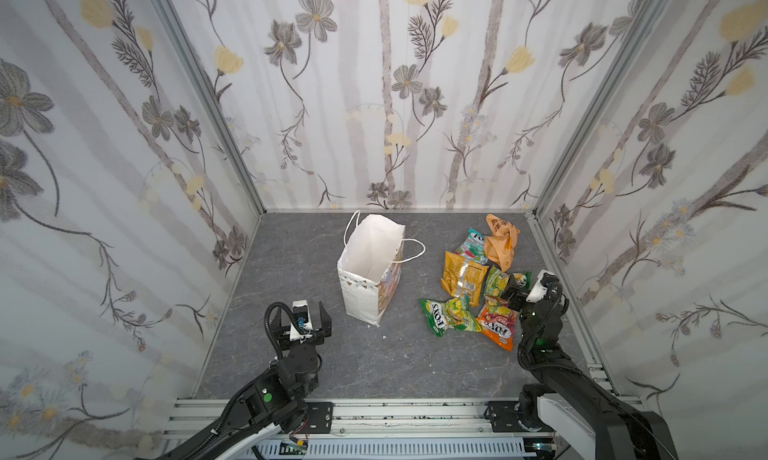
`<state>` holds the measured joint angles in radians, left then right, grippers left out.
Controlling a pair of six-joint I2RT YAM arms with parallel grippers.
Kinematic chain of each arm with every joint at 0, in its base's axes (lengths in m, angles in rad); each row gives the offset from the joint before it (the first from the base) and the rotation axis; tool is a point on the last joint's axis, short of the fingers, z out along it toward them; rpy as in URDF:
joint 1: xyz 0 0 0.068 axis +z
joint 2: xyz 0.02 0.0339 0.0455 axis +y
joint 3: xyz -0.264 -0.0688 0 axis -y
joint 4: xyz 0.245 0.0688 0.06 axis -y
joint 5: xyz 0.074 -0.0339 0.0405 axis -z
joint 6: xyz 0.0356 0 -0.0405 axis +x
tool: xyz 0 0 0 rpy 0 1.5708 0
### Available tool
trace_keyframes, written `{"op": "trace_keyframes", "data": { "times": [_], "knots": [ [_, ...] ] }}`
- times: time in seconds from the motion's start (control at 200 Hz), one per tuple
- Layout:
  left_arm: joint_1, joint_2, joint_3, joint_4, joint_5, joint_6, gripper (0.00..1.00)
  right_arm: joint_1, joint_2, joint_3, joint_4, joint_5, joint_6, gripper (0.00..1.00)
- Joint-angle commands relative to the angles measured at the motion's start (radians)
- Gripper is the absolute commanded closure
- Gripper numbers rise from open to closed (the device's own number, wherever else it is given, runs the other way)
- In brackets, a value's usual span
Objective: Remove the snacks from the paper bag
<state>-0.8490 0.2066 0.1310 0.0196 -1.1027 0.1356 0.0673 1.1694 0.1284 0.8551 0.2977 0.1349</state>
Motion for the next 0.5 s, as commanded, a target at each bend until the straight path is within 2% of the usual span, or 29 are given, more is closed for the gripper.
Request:
{"op": "trace_keyframes", "data": {
  "times": [0.0, 0.1, 0.19, 0.265, 0.335, 0.42, 0.495],
  "knots": [
    [0.154, 0.039, -0.03, 0.192, 0.126, 0.023, 0.0, 0.014, 0.098, -0.038, 0.418, 0.0, -0.123, 0.0],
    [0.325, 0.139, -0.043, 0.251, 0.298, -0.037, 0.0, 0.027, 0.218, -0.014, 0.487, -0.028, -0.135, 0.01],
    [0.439, 0.282, -0.052, 0.373, 0.421, -0.081, 0.0, 0.043, 0.372, -0.023, 0.708, -0.006, -0.164, 0.0],
    [0.526, 0.43, -0.056, 0.504, 0.536, -0.109, 0.0, 0.044, 0.299, 0.021, 0.489, -0.039, -0.154, 0.0],
    [0.597, 0.58, -0.058, 0.649, 0.622, -0.117, 0.0, 0.041, 0.35, 0.018, 0.584, -0.046, -0.161, 0.0],
    [0.665, 0.77, -0.043, 0.815, 0.703, -0.121, 0.0, 0.037, 0.325, 0.04, 0.499, -0.032, -0.146, 0.0],
    [0.714, 0.94, -0.007, 0.927, 0.783, -0.116, 0.0, 0.036, 0.339, 0.034, 0.534, -0.032, -0.147, 0.0]
  ]
}}
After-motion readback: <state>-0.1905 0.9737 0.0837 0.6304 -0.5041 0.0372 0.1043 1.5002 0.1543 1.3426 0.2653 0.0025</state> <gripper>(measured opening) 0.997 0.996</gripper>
